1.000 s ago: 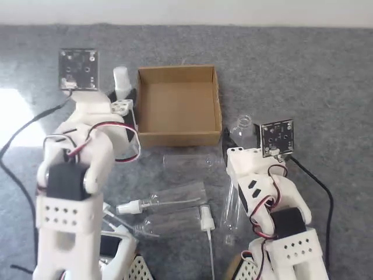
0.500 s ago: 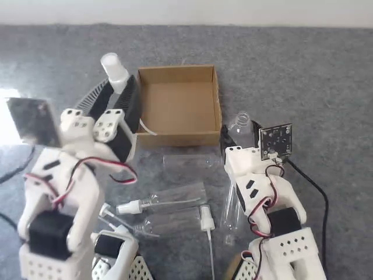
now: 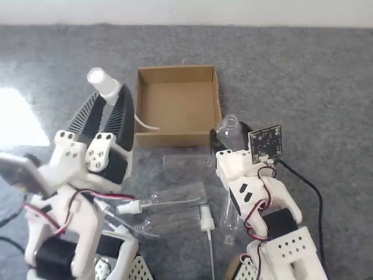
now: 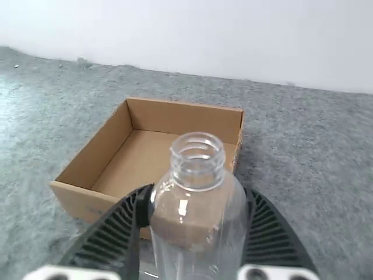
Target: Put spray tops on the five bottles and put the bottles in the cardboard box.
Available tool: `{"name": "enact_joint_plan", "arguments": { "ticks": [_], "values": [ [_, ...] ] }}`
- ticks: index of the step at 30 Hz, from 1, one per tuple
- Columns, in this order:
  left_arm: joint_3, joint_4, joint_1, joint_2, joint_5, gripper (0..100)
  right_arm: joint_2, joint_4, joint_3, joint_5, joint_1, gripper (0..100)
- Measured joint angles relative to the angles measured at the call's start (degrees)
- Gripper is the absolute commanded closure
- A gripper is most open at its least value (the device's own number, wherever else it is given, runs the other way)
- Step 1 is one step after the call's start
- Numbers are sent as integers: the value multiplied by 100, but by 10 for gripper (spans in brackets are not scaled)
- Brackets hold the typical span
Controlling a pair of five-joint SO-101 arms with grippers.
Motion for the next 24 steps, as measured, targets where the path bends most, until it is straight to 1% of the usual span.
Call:
{"name": "enact_joint_plan", "arguments": {
  "ticks": [4, 10, 18, 24],
  "values": [
    [229, -167, 0, -273, 0, 987, 0, 0, 88, 281, -316, 887],
    [607, -308, 0, -536, 193, 987, 0, 0, 105, 369, -545, 887],
    [1108, -308, 0, -1152, 264, 987, 0, 0, 387, 1213, -1020, 887],
    [1697, -308, 0, -1925, 264, 987, 0, 0, 387, 1389, -1055, 887]
  ]
}}
